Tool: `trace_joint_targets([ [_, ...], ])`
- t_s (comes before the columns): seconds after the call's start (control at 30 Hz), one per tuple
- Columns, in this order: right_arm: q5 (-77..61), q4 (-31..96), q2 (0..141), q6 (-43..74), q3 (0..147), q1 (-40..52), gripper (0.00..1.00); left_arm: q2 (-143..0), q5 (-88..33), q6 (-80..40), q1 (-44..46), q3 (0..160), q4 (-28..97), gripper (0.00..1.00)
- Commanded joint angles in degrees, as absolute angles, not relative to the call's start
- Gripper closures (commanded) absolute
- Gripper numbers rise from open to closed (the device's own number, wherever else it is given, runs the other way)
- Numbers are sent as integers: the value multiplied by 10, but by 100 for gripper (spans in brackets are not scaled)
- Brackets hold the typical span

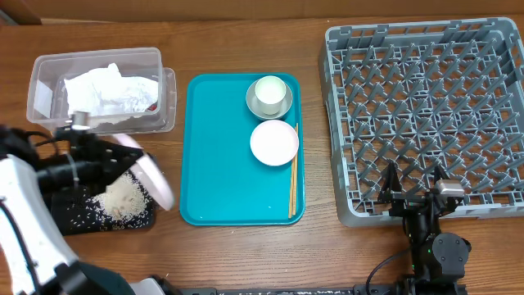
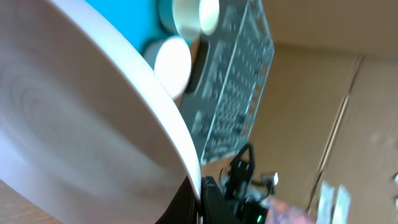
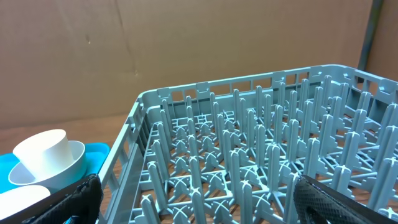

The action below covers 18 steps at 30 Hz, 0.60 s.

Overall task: Sort waste into correct bins and load items into the dishwasher
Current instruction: 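Carry the emptied plate right and set it flat on the teal tray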

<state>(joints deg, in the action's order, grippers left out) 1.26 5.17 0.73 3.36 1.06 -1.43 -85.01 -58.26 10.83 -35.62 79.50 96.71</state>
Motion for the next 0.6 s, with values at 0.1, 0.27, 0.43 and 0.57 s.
trace_joint_targets([
  [0.1, 10, 48, 2, 32, 5, -16, 0, -807, -580, 59, -256, 780, 931, 96],
  [0.27, 10, 48, 2, 32, 5, -16, 0, -805, -502, -46, -167, 780, 851, 95],
  [0.43, 10, 48, 2, 32, 5, -16, 0, -805, -319, -203, -50, 780, 763, 96],
  [0.57, 10, 48, 2, 32, 5, -16, 0, -807, -248, -238, 60, 780, 695, 96],
])
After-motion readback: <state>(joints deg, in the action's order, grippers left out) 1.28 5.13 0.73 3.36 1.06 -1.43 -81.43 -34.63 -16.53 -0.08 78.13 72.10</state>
